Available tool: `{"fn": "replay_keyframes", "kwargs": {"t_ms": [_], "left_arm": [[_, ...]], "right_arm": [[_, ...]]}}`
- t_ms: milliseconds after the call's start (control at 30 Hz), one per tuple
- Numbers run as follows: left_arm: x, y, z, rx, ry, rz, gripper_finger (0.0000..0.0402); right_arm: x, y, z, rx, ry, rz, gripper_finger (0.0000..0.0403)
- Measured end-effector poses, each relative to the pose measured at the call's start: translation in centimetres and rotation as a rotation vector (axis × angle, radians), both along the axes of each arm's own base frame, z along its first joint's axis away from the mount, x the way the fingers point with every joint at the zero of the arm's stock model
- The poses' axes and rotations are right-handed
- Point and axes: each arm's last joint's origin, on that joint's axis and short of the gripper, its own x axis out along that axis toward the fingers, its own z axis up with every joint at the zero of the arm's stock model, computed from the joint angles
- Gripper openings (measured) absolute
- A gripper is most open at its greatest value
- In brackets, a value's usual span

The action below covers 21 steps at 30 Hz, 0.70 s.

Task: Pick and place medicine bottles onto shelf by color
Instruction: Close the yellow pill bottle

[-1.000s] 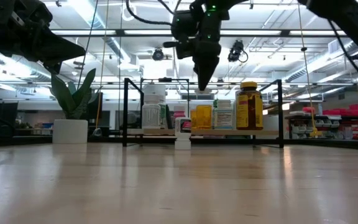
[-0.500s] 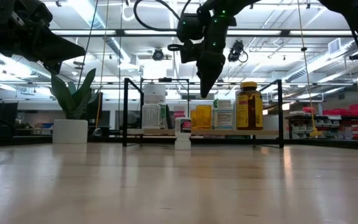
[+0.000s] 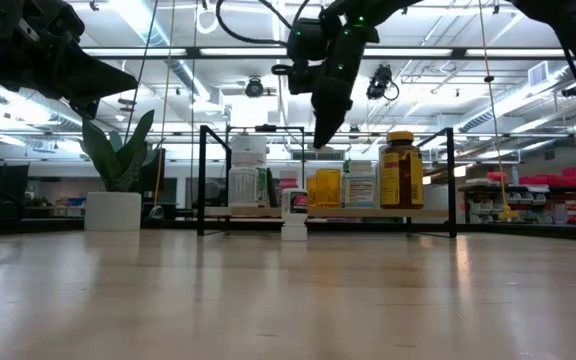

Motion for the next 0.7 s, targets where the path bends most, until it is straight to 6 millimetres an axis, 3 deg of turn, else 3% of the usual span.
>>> {"fn": "replay_keyframes", "kwargs": {"t_ms": [400,700], "left_arm": [[0.0,0.0,0.0,0.0,0.0,0.0,0.0031],[0.0,0.0,0.0,0.0,0.0,0.0,0.003]], "right_arm": [[-0.3,-0.8,0.3,0.02,-0.016,-0.043,0.0222],[-0.2,0.5,-0.1,0.052,0.027,-0.061,0.0222]]}}
